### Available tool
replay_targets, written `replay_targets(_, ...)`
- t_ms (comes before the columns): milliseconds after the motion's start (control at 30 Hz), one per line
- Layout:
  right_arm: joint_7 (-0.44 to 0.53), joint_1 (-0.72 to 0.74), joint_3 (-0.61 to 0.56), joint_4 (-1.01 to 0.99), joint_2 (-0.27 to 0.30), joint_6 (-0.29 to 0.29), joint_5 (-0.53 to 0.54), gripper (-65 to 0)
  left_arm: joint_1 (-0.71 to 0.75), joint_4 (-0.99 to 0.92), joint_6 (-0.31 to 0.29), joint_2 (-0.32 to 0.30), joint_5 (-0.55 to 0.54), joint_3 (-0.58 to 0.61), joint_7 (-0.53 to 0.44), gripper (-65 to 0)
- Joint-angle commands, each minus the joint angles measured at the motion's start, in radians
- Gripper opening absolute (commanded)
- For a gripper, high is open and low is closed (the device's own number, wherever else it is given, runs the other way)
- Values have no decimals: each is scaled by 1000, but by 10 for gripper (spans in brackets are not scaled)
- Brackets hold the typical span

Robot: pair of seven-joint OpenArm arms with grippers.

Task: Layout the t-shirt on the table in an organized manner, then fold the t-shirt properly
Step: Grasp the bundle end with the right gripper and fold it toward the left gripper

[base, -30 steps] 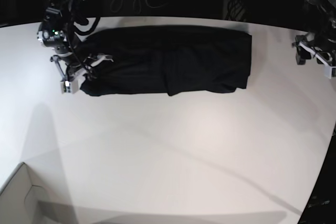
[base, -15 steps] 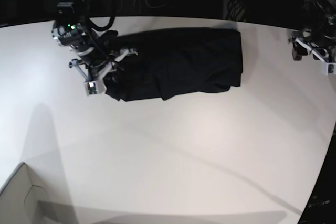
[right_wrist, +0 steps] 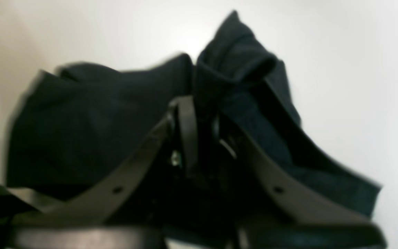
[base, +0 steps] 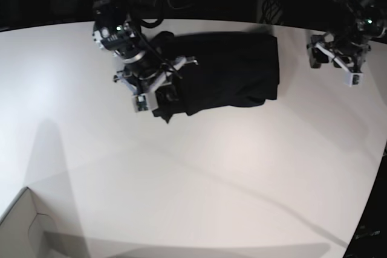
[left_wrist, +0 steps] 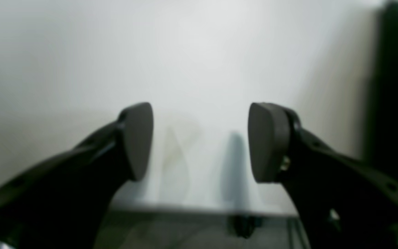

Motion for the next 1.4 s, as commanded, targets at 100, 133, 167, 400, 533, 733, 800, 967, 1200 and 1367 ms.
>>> replay_targets(100, 41, 31, -89, 40, 2, -33, 12, -650, -28, 10, 1, -15, -14, 66, -19, -234)
replay_targets(133, 43, 33, -105, 43, 2, -33, 11, -650, -33, 8, 1, -15, -14, 78, -19, -234)
replay_targets(167, 43, 42, -117, 46, 2, -33, 11, -650, -36, 2, 1, -15, -14, 87, -19, -234)
replay_targets(400, 46, 71, -151, 98, 2, -33, 11, -650, -42, -52, 1, -17, -14, 101, -19, -233)
replay_targets(533, 46, 100, -217, 108, -3, -33, 11, -650, -42, -50, 1, -15, -14, 101, -19, -233)
replay_targets(733, 44, 143, -346, 102, -25, -33, -1, -650, -42, -44, 1, -20, -14, 130, -17, -233)
replay_targets(800, 44, 149, -385, 94, -31, -33, -50, -650, -40, -43, 1, -22, -14, 158, -17, -233)
replay_targets(967, 46, 171, -485, 3, -69, -33, -136, -650, -39, -41, 1, -15, -14, 165, -17, -233)
replay_targets(1200, 46, 252, -596, -136, -97, -33, -136, -650, -31, -41, 1, -23, -14, 162, -17, -233)
replay_targets(1367, 48, 293, -605, -216, -127, -30, -135, -650, -31, -39, 1, -20, -14, 162, -17, -233)
